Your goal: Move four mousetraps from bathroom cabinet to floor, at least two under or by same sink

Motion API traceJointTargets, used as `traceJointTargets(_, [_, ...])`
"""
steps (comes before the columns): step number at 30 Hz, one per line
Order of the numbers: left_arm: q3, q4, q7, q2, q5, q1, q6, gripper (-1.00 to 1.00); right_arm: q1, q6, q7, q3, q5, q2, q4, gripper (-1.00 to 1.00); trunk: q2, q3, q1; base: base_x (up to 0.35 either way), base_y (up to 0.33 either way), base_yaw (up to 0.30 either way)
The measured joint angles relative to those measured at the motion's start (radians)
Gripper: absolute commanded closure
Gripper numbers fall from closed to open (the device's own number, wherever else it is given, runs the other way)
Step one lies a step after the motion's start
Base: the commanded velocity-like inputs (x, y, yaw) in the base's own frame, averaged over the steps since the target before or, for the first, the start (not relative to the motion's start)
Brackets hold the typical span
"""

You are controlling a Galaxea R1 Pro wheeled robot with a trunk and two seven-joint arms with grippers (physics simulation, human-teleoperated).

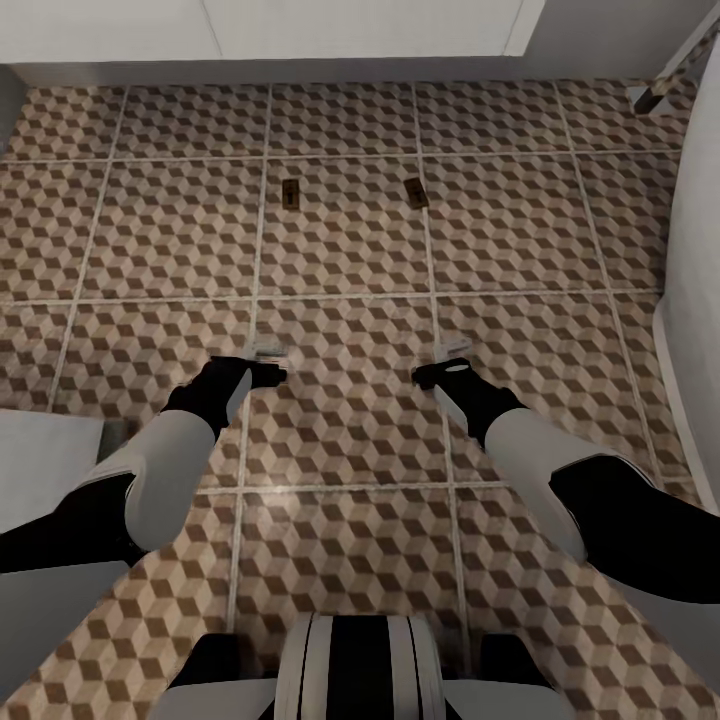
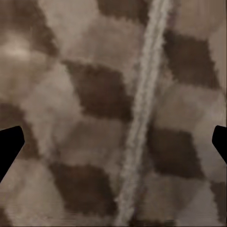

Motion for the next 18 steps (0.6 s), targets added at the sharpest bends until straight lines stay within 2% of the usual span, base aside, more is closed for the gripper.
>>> traceJointTargets(12, [0.000, 0.000, 0.000, -0.001, 0.000, 0.001, 0.000, -1.00, 0.000, 0.000, 0.000, 0.001, 0.000, 0.001, 0.000, -1.00, 0.000, 0.000, 0.000, -0.337, 0.000, 0.000])
traceJointTargets(18, [0.000, -0.001, 0.000, -0.009, 0.000, 0.001, 0.000, -1.00, 0.000, 0.000, 0.001, 0.001, 0.000, 0.001, 0.000, -1.00, 0.000, 0.000, -0.001, -0.122, 0.000, 0.000])
